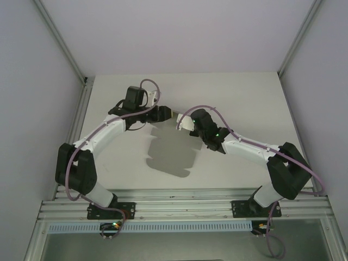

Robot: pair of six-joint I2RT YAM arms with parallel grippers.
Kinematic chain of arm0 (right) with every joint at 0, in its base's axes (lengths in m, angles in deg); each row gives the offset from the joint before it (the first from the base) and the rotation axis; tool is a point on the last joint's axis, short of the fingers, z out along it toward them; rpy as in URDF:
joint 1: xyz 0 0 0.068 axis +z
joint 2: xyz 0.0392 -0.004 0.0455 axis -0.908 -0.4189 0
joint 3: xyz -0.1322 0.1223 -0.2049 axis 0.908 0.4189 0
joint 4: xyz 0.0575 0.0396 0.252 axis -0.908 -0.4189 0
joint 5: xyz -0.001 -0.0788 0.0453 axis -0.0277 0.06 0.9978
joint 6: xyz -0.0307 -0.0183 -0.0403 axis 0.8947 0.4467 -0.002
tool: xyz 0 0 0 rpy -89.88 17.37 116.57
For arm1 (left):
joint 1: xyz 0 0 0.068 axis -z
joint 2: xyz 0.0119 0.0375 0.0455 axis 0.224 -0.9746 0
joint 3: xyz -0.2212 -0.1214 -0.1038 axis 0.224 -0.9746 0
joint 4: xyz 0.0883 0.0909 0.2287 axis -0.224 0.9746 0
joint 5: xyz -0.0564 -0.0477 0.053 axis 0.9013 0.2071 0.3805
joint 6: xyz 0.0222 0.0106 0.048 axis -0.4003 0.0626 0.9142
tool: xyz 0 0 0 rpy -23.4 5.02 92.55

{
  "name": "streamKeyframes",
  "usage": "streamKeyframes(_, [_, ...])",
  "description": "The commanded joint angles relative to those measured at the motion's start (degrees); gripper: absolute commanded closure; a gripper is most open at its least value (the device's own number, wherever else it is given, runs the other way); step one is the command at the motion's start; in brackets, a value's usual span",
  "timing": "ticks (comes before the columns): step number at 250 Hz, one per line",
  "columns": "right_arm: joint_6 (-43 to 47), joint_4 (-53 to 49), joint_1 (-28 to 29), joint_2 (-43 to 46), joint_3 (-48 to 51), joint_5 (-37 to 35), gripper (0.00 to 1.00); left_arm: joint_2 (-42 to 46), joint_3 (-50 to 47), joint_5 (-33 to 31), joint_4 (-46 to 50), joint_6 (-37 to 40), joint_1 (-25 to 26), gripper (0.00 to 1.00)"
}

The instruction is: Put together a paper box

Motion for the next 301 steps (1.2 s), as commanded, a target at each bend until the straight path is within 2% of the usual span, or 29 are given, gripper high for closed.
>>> streamKeyframes(1, [-0.34, 5.27, 3.12, -0.13, 0.96, 7.54, 1.00, -1.69, -3.14, 6.98, -17.56, -8.20, 0.79, 0.49])
streamKeyframes(28, [0.33, 6.77, 4.29, -1.20, 1.43, 8.41, 1.00, -2.84, -4.70, 9.09, -28.13, -14.34, 0.95, 0.50])
streamKeyframes(48, [0.50, 8.04, 4.64, -2.30, 1.23, 7.16, 1.00, -2.94, -4.46, 8.62, -28.34, -14.27, 1.35, 0.50])
streamKeyframes(84, [-0.31, 9.67, 4.77, -2.12, 1.83, 8.61, 1.00, -2.55, -4.44, 3.59, -25.19, -11.63, 2.26, 0.51])
streamKeyframes(127, [-0.95, 10.56, 5.04, -2.16, 2.25, 7.21, 1.00, -2.88, -6.27, 3.47, -30.59, -14.66, 2.46, 0.52])
streamKeyframes(147, [-0.45, 11.34, 4.90, -2.10, 2.72, 5.16, 1.00, -1.76, -5.49, 3.11, -25.64, -11.73, 2.50, 0.49])
streamKeyframes(166, [0.43, 11.90, 4.70, -1.55, 3.17, 3.10, 1.00, 1.38, -5.29, 0.32, -17.57, -6.81, 2.50, 0.41])
streamKeyframes(188, [0.97, 10.32, 3.39, -0.54, 3.22, 2.48, 1.00, 7.37, -6.65, -4.43, -7.97, -0.61, 2.48, 0.22])
streamKeyframes(211, [0.99, 8.44, 1.91, 1.04, 3.15, 2.79, 1.00, 14.76, -9.16, -12.18, 1.54, 4.81, 2.13, 0.00])
streamKeyframes(227, [0.95, 7.04, 1.05, 2.21, 3.09, 3.51, 1.00, 20.02, -11.56, -16.25, 6.16, 6.56, 0.91, 0.00])
streamKeyframes(249, [0.89, 5.65, 0.38, 3.41, 2.78, 4.49, 1.00, 25.82, -15.79, -18.17, 9.83, 6.41, -1.97, 0.00])
streamKeyframes(277, [1.02, 4.19, -0.26, 4.21, 2.17, 5.14, 1.00, 29.63, -21.11, -17.08, 11.25, 5.49, -7.70, 0.00])
streamKeyframes(301, [1.00, 0.51, -0.77, 4.47, 0.69, 6.36, 1.00, 30.08, -24.68, -13.14, 6.72, 4.35, -9.91, 0.00])
